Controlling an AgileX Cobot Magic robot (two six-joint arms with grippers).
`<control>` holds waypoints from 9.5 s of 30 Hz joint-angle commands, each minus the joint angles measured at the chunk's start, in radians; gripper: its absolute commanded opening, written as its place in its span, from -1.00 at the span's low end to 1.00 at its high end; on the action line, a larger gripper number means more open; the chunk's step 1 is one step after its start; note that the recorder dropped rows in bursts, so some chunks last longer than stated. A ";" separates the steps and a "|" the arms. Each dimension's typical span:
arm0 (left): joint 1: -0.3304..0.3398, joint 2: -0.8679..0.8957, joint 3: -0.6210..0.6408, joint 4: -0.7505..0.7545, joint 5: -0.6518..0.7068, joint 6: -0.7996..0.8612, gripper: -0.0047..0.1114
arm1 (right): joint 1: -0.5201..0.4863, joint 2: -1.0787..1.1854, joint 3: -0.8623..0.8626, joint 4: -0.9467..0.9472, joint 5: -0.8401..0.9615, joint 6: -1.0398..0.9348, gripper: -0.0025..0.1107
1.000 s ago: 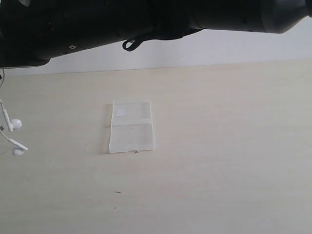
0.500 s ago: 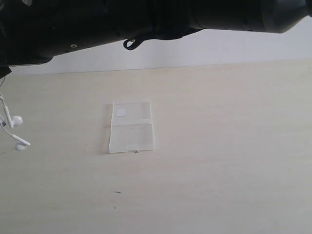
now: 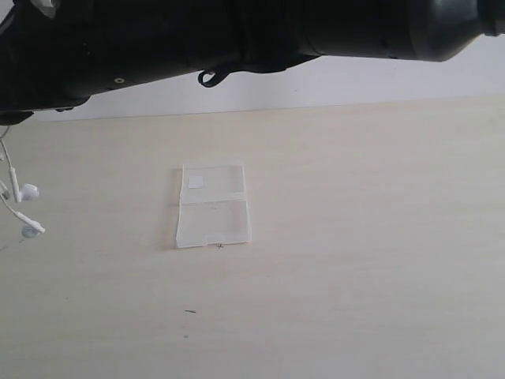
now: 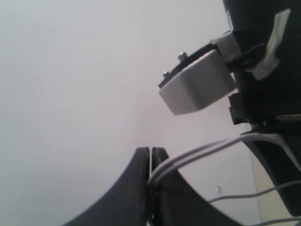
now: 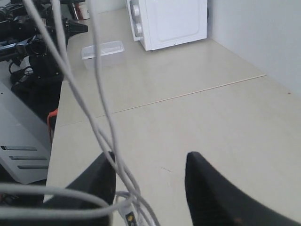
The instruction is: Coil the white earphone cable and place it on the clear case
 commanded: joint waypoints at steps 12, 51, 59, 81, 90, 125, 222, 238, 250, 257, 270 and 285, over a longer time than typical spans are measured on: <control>-0.006 -0.008 -0.007 -0.012 -0.012 -0.002 -0.92 | -0.003 0.003 -0.005 0.052 -0.001 -0.043 -0.63; -0.006 -0.176 -0.007 0.265 0.383 -1.073 -0.60 | -0.003 -0.024 -0.005 -0.026 -0.047 0.012 -0.96; -0.006 -0.178 -0.007 0.422 0.444 -1.246 -0.05 | -0.003 -0.026 -0.005 -0.206 -0.071 0.111 -0.96; -0.006 -0.208 -0.007 0.279 0.321 -1.377 -0.92 | -0.003 -0.136 -0.005 -1.503 0.120 0.736 -0.96; -0.006 -0.208 -0.005 0.155 0.321 -1.425 -0.92 | -0.003 -0.124 -0.005 -1.694 0.083 0.861 -0.96; -0.006 -0.209 0.078 0.079 0.331 -1.447 -0.92 | -0.072 0.189 -0.085 -1.817 -0.060 1.111 -0.96; -0.006 -0.209 0.078 0.083 0.367 -1.447 -0.92 | -0.121 0.274 -0.085 -1.484 -0.181 1.369 -0.96; -0.006 -0.209 0.078 0.085 0.371 -1.447 -0.92 | -0.136 0.305 -0.083 -1.484 -0.140 1.423 -0.96; -0.006 -0.209 0.078 0.097 0.387 -1.447 -0.92 | -0.159 0.339 -0.083 -1.468 -0.083 1.427 -0.96; -0.006 -0.209 0.078 0.097 0.389 -1.447 -0.92 | -0.173 0.339 -0.083 -1.488 -0.067 1.443 -0.96; -0.006 -0.209 0.078 0.097 0.389 -1.447 -0.92 | -0.180 0.339 -0.083 -1.563 -0.019 1.508 -0.96; -0.006 -0.209 0.078 0.097 0.392 -1.447 -0.92 | -0.180 0.356 -0.083 -1.609 0.058 1.538 -0.96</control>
